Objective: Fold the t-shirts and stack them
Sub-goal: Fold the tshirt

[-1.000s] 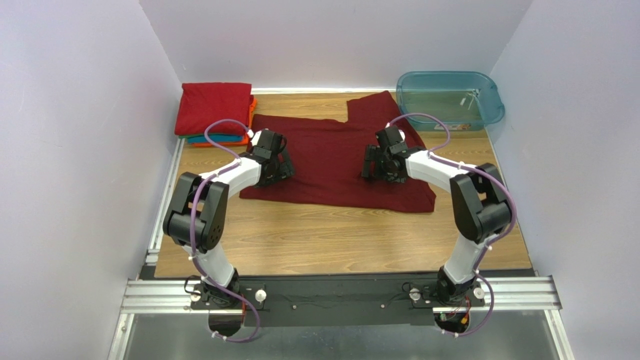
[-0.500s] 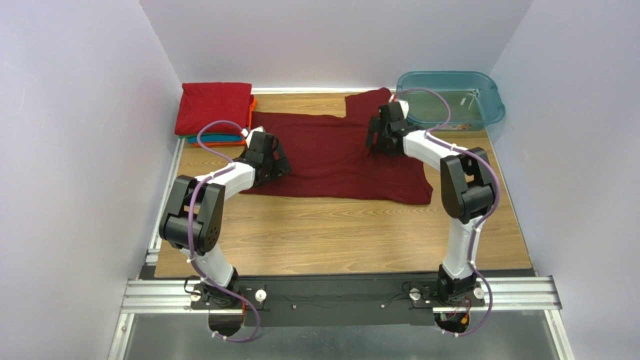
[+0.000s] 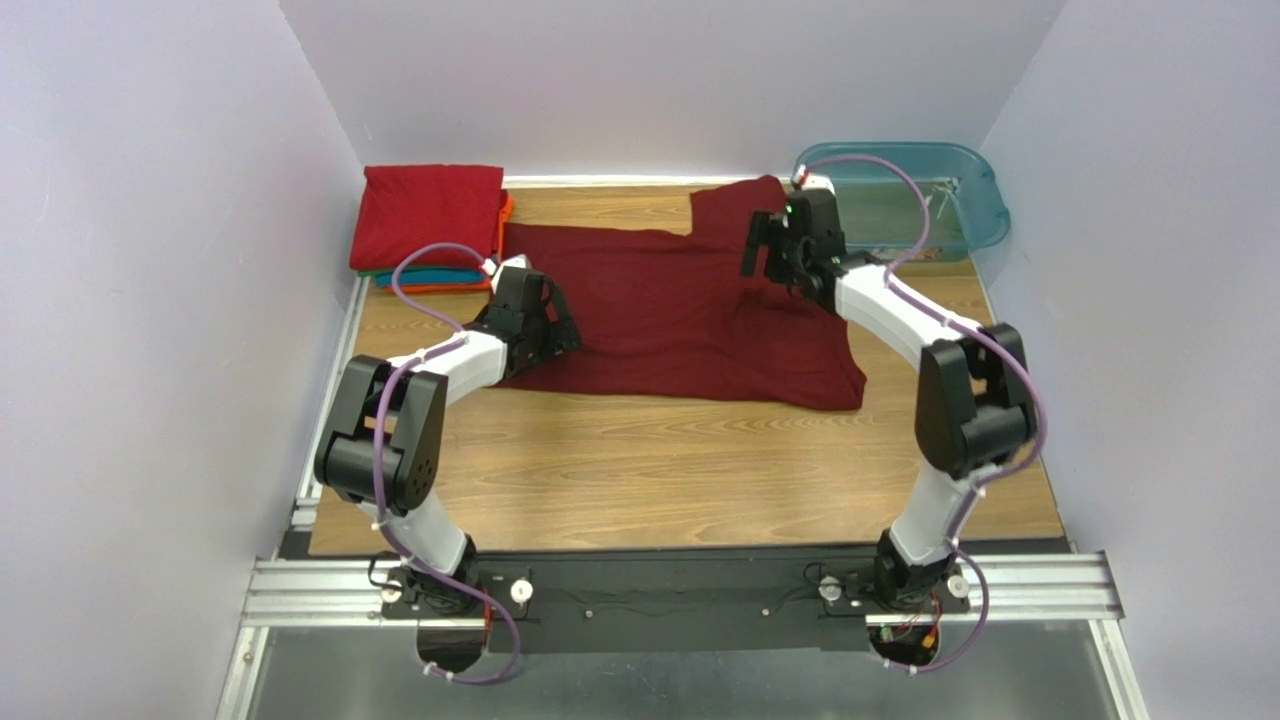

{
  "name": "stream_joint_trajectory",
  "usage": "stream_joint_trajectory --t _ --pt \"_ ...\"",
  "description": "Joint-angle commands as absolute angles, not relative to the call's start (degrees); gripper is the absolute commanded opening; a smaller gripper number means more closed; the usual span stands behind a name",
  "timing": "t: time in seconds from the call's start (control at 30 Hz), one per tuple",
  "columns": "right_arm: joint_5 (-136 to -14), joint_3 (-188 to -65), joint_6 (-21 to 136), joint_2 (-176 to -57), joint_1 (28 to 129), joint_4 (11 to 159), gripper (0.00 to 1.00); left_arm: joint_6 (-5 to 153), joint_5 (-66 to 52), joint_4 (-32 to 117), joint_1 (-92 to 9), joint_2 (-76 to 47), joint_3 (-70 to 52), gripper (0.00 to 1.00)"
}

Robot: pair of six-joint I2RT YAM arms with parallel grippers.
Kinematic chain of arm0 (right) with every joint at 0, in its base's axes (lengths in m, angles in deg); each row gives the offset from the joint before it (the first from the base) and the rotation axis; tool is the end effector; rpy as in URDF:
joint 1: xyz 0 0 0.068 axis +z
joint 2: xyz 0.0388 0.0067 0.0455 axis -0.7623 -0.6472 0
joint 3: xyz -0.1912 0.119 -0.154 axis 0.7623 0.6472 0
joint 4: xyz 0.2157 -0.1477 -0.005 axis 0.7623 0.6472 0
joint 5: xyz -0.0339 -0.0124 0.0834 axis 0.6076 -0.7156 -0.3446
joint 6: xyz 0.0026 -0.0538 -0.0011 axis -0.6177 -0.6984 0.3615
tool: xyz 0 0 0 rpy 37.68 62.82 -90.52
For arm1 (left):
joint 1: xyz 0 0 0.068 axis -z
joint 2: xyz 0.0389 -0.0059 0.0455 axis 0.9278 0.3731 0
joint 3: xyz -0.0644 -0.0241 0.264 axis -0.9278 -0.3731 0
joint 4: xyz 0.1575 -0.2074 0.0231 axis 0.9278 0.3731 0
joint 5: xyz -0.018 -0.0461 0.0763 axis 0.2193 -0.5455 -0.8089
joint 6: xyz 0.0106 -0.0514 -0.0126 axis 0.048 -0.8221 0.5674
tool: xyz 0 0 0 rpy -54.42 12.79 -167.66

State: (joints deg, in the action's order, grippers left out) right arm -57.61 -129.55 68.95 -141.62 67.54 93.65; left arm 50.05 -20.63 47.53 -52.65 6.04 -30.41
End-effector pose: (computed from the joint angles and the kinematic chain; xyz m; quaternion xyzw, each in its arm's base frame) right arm 0.4077 0.1253 0.2458 0.0401 0.8872 0.0680 0.4546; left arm 0.3239 -0.0860 0.1642 -0.1762 0.9158 -0.1131 0.3428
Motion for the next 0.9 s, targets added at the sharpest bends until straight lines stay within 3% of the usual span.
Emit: stream_joint_trajectory --t 0.0,0.17,0.3,0.87 --pt "-60.6 -119.0 71.5 -134.5 67.5 95.1 1.00 50.3 -19.0 52.2 -53.0 6.5 -32.8 0.98" --pt "-59.4 -114.3 69.4 -133.0 67.6 98.2 1.00 50.5 -19.4 52.6 -53.0 6.5 -32.4 0.98" --pt "-59.1 -116.5 66.7 -138.2 67.7 100.2 1.00 50.4 -19.2 52.7 -53.0 6.4 -32.2 0.98" --pt "-51.5 -140.0 72.0 -158.2 68.0 100.5 1.00 50.7 -19.9 53.7 -53.0 6.5 -31.9 0.98"
